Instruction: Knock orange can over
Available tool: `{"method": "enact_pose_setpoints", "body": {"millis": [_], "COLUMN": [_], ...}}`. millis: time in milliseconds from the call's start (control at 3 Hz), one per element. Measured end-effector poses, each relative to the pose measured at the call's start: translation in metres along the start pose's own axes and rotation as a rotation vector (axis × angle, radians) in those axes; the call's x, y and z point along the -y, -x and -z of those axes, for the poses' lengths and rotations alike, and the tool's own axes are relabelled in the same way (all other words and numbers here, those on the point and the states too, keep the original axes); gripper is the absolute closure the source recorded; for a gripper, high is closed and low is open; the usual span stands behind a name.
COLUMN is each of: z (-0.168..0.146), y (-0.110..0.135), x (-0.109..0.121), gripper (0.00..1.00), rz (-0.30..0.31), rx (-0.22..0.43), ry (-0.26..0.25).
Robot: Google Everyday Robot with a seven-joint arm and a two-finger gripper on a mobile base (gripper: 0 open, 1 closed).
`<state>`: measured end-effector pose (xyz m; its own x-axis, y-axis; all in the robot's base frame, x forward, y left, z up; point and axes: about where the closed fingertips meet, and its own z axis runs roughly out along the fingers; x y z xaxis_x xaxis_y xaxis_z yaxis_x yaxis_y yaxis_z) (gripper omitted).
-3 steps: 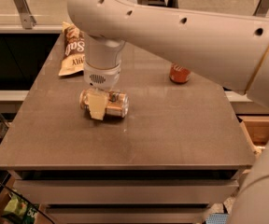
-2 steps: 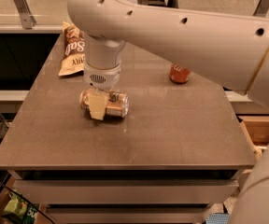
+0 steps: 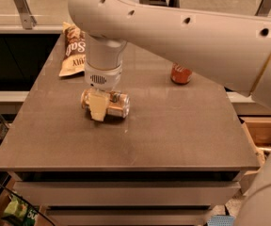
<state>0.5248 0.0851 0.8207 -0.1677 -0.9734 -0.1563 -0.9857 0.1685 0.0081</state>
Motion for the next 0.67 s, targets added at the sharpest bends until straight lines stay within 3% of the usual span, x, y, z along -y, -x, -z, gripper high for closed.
{"method": "enact_pose_setpoints", "body": {"millis": [333, 667], "z": [0.0004, 0.0004], "y": [-0.0002, -0.0002], "x": [-0.0005, -0.0005], "gripper": [0.00, 0.00], "rz": [0.001, 0.001], "rx": [0.000, 0.000], "ry": [-0.001, -0.001]}}
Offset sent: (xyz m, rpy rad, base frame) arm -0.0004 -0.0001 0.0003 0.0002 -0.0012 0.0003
